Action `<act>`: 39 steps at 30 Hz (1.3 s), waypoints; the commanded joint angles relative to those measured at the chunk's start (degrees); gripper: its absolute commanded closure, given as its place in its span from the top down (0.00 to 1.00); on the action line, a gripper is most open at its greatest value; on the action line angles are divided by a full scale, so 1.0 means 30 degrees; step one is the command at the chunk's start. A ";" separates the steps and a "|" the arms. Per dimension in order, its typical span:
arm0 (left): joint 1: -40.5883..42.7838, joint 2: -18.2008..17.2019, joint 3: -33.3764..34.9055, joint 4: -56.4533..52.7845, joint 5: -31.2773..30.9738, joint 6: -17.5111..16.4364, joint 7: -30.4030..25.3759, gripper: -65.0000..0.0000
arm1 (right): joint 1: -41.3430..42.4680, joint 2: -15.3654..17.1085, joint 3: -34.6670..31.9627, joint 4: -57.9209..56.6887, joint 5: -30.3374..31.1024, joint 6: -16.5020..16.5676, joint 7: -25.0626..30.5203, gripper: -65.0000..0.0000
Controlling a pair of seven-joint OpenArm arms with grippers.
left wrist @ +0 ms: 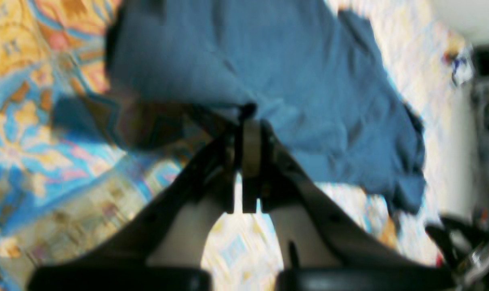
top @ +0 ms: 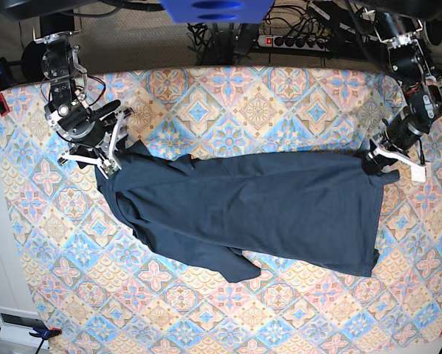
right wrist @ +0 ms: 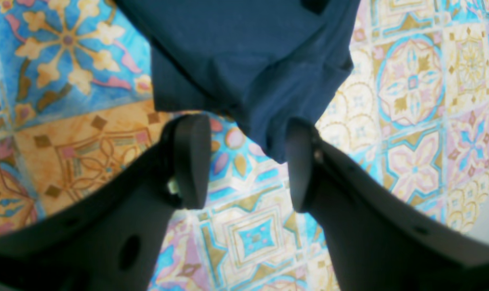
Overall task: Layout the t-shirt on the table in an organized manner, then fold the t-shirt properly
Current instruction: 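Release and regrasp the shirt shoulder edge with the left gripper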
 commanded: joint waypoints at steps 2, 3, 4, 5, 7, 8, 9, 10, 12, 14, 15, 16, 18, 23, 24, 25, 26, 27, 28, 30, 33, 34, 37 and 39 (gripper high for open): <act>0.0107 -0.0739 -0.0044 0.0922 -0.0038 -0.0128 0.0355 0.00 | 0.0245 0.0261 0.0124 0.0335 0.0085 -0.0035 0.0317 0.44; 0.0341 -0.1032 0.0015 0.1098 0.0255 -0.0128 0.0619 0.00 | 0.0245 0.0261 0.0124 0.0335 0.0085 -0.0035 0.0317 0.44; 0.0459 -0.1295 0.0279 0.1098 0.0607 -0.0128 0.0853 0.00 | 0.0245 0.0261 0.0124 0.0335 0.0085 -0.0035 0.0317 0.44; 0.0517 -0.1706 0.0777 0.1098 0.1047 -0.0128 0.0883 0.00 | 0.0245 0.0261 0.0124 0.0335 0.0085 -0.0035 0.0317 0.44; 0.0576 -0.2731 0.1920 0.1068 0.2189 -0.0128 0.0883 0.00 | 0.0245 0.0261 0.0124 0.0306 0.0085 -0.0035 0.0317 0.44; 0.0576 -0.3171 0.2623 0.1039 0.2834 -0.0128 0.0853 0.00 | 0.0245 0.0261 0.0124 0.0306 0.0085 -0.0035 0.0317 0.44; 0.0576 -0.3493 0.3151 0.1039 0.3420 -0.0128 0.0853 0.00 | 0.0245 0.0261 0.0124 0.0306 0.0085 -0.0035 0.0317 0.44; 0.0576 -0.3728 0.3561 0.1039 0.3889 -0.0128 0.0853 0.00 | 0.0245 0.0261 0.0124 0.0306 0.0085 -0.0035 0.0317 0.44; 0.0576 -0.3991 0.4293 0.1039 0.4944 -0.0128 0.0853 0.00 | 0.0245 0.0261 0.0124 0.0335 0.0085 -0.0035 0.0317 0.44; 0.0576 -0.4021 0.4704 0.1039 0.5501 -0.0128 0.0883 0.00 | 0.0245 0.0261 0.0124 0.0335 0.0085 -0.0035 0.0317 0.44; 0.0576 -0.4021 0.4850 0.1010 0.5559 -0.0099 0.0971 0.04 | 0.0245 0.0261 0.0124 0.0335 0.0085 -0.0035 0.0317 0.44; 0.0576 -0.4021 0.4997 0.1010 0.5589 -0.0069 0.0971 0.09 | 0.0215 0.0261 0.0124 0.0335 0.0085 -0.0035 0.0317 0.44; 0.0634 -0.3933 0.5026 0.1010 0.5618 -0.0069 0.0941 0.20 | 0.0157 0.0261 0.0124 0.0335 0.0085 -0.0035 0.0317 0.44; 0.1133 -0.3903 0.5055 0.1010 0.5589 -0.0069 0.0853 0.40 | 0.0127 0.0261 0.0124 0.0335 0.0085 -0.0035 0.0317 0.44; 0.1133 -0.3903 0.5055 0.1010 0.5589 -0.0069 0.0853 0.42 | 0.0127 0.0261 0.0124 0.0364 0.0085 -0.0035 0.0317 0.44; 0.1162 -0.3903 0.5055 0.1010 0.5618 -0.0069 0.0883 0.44 | 0.0127 0.0261 0.0124 0.0364 0.0085 -0.0035 0.0317 0.44; 0.1162 -0.3903 0.5055 0.1010 0.5677 -0.0099 0.0883 0.47 | 0.0127 0.0261 0.0124 0.0364 0.0085 -0.0035 0.0317 0.44; 0.1162 -0.3933 0.5026 0.1010 0.5706 -0.0099 0.0883 0.49 | 0.0127 0.0261 0.0124 0.0364 0.0085 -0.0035 0.0317 0.44; 0.1162 -0.3933 0.4967 0.0893 0.5647 -0.0099 0.0883 0.52 | 0.0127 0.0261 0.0124 0.0364 0.0085 -0.0035 0.0317 0.44; 0.1045 -0.3933 0.4909 0.0248 0.5530 -0.0128 0.0853 0.56 | 0.0127 0.0261 0.0095 0.0364 0.0085 -0.0035 0.0317 0.44; 0.0957 -0.3874 0.4499 -0.0983 0.5530 -0.0128 0.0297 0.57 | 0.0127 0.0261 0.0095 0.0364 0.0085 -0.0035 0.0317 0.44; 0.0986 -0.3786 0.4235 -0.1393 0.5501 -0.0128 -0.0084 0.57 | 0.0127 0.0261 0.0095 0.0364 0.0085 -0.0035 0.0317 0.44; 0.1015 -0.3083 0.2740 -0.2800 0.5296 -0.0128 -0.0846 0.57 | 0.0127 0.0261 0.0095 0.0364 0.0085 -0.0035 0.0317 0.44; 0.1015 -0.2849 0.1803 -0.3562 0.4592 -0.0128 -0.0905 0.57 | 0.0127 0.0261 0.0095 0.0364 0.0085 -0.0035 0.0317 0.44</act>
